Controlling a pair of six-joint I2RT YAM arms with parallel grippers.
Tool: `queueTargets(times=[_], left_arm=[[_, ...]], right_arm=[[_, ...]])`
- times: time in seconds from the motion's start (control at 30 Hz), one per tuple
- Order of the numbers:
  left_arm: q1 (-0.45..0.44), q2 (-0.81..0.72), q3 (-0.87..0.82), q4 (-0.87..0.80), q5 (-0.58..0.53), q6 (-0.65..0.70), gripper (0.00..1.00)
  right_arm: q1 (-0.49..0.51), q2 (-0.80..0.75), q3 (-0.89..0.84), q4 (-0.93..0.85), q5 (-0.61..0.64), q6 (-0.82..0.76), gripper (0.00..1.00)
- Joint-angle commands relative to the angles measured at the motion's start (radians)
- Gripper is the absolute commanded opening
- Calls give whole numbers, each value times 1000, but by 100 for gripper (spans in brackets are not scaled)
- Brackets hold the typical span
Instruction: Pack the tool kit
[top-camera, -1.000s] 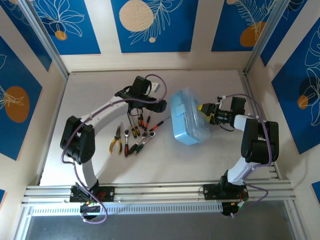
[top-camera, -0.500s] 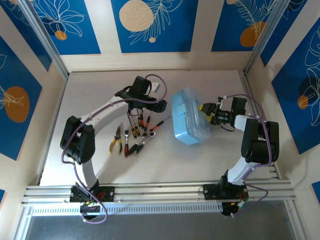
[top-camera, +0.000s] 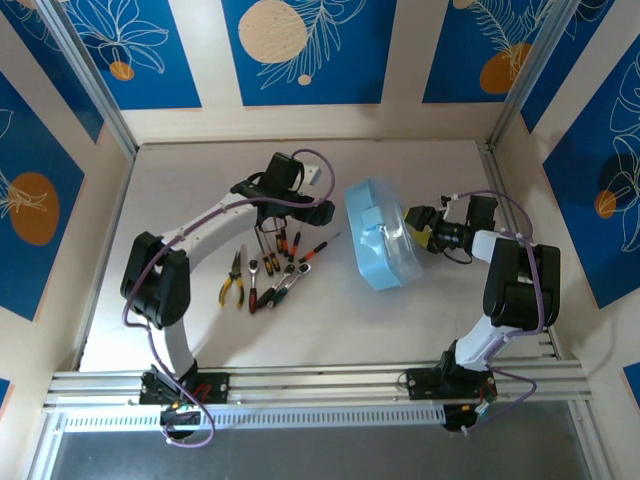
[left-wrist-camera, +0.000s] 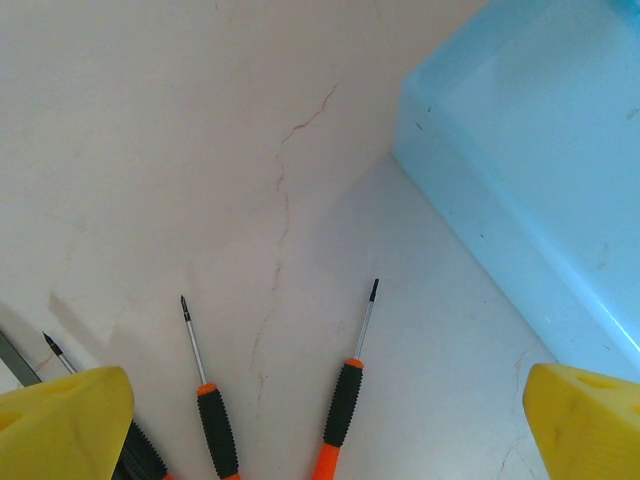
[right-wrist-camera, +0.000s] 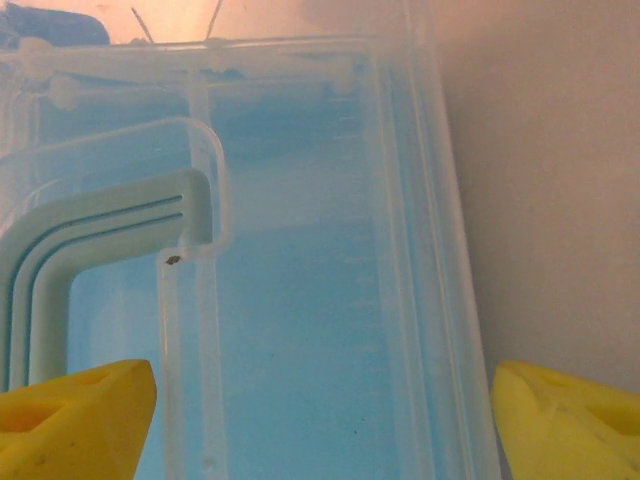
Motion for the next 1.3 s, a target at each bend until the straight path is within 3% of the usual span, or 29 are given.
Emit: queueTargets(times=[0.0, 0.53, 0.7, 0.87, 1.03, 1.27], left_arm=[[-12, -5, -2, -17, 2, 4, 100], [-13, -16, 11, -29, 19, -26, 100], [-14, -27, 61, -71, 127, -81, 100], [-15, -41, 118, -101, 286, -153, 100], [-21, -59, 111, 8, 427, -324, 100], [-42, -39, 64, 184, 550, -555, 100]], right_arm=[[1, -28, -8, -34, -5, -25, 88], [-33, -175, 27, -167, 98, -45, 99], [-31, -254, 104, -320, 156, -134, 99], [73, -310, 157, -447, 250, -239, 100], [170, -320, 145, -460, 323, -260, 91], [203, -367, 83, -435, 351, -229, 77]])
